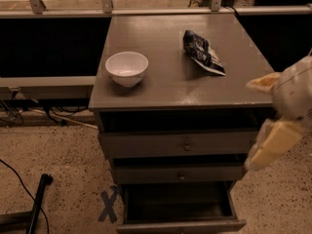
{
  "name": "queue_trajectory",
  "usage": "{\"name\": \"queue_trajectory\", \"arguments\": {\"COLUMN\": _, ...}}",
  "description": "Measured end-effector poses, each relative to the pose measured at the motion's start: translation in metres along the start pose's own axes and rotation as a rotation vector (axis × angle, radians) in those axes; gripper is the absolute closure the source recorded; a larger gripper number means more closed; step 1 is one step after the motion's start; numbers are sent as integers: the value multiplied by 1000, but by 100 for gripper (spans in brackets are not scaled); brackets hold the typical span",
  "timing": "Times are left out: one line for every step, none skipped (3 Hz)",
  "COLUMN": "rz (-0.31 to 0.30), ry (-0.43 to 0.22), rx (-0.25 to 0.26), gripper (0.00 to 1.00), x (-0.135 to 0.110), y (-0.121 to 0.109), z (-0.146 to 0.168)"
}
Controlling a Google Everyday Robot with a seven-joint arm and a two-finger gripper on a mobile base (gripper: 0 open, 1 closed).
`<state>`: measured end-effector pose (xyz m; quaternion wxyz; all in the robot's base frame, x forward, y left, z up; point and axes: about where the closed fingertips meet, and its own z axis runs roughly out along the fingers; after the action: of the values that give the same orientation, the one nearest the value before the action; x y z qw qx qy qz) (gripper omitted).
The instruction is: Close bottom drawer
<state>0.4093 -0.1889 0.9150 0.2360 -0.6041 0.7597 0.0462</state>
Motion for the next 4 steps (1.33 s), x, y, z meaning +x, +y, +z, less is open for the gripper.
{"name": "queue_trajectory", "arguments": {"rz": -61, "ry": -234, "rx": -22, "gripper": 0, "x": -30, "y": 69, "z": 77}}
{"name": "queue_trajectory", "arguments": {"rz": -61, "ry": -234, "rx": -22, "gripper": 0, "x": -30, "y": 69, "z": 77}}
{"name": "queue_trajectory", "arguments": {"rz": -8, "ry": -329, "rx": -24, "gripper": 0, "x": 6, "y": 70, "z": 113}}
{"name": "queue_trajectory", "arguments": {"rz": 148, "ry": -514, "rx": 6, "gripper": 0, "x": 37, "y": 97, "z": 176}}
